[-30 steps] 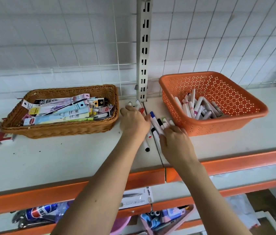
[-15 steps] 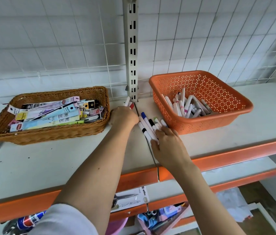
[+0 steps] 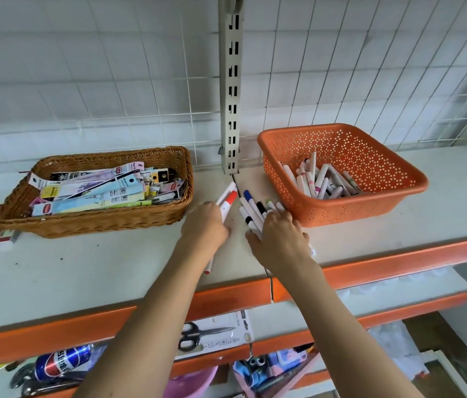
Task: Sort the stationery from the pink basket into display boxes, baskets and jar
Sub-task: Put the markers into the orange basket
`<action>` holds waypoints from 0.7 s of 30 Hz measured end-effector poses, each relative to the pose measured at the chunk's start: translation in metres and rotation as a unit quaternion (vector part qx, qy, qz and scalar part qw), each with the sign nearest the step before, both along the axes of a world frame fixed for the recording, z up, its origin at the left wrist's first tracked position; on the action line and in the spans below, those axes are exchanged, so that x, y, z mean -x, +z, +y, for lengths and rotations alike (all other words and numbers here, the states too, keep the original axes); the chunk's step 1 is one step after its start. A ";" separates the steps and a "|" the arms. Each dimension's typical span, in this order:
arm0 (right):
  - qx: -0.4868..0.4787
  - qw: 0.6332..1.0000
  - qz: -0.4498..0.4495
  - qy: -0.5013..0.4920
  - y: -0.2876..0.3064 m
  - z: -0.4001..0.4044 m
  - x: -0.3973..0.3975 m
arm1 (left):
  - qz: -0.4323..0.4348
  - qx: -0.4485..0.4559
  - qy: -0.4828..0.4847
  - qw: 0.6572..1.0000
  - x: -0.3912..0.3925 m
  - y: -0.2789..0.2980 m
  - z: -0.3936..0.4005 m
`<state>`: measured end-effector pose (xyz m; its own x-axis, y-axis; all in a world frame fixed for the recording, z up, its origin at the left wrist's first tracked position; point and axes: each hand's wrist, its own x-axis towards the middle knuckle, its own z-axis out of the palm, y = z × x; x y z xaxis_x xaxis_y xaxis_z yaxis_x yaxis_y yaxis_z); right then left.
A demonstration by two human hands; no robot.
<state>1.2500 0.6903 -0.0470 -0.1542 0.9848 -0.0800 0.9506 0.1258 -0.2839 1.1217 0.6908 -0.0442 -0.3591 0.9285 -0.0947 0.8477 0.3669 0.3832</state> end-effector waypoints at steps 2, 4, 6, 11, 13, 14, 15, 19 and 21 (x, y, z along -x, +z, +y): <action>0.001 0.999 -0.037 -0.015 0.000 -0.001 0.008 | -0.002 -0.011 -0.003 1.000 0.005 -0.001 -0.014; -0.004 0.998 -0.065 -0.025 -0.001 0.000 0.015 | 0.006 -0.024 0.001 1.000 0.010 0.000 -0.025; 0.000 0.996 -0.078 -0.033 0.001 0.002 0.018 | 0.008 -0.038 0.009 0.999 0.016 0.001 -0.033; 0.044 0.993 -0.087 -0.061 0.012 0.011 0.027 | 0.001 -0.070 0.007 0.998 0.022 0.001 -0.041; 0.074 0.990 -0.093 -0.071 0.016 0.015 0.033 | 0.002 -0.085 -0.002 0.996 0.022 0.000 -0.042; 0.081 0.990 -0.092 -0.075 0.017 0.017 0.036 | -0.001 -0.091 -0.003 0.996 0.022 0.000 -0.043; 0.086 0.989 -0.087 -0.078 0.018 0.019 0.038 | -0.005 -0.094 -0.004 0.996 0.022 0.000 -0.044; 0.115 0.989 -0.052 -0.082 0.019 0.027 0.037 | -0.024 -0.109 -0.026 0.993 0.025 0.002 -0.049; 0.113 0.989 -0.053 -0.078 0.018 0.029 0.036 | -0.024 -0.121 -0.040 0.992 0.027 0.004 -0.051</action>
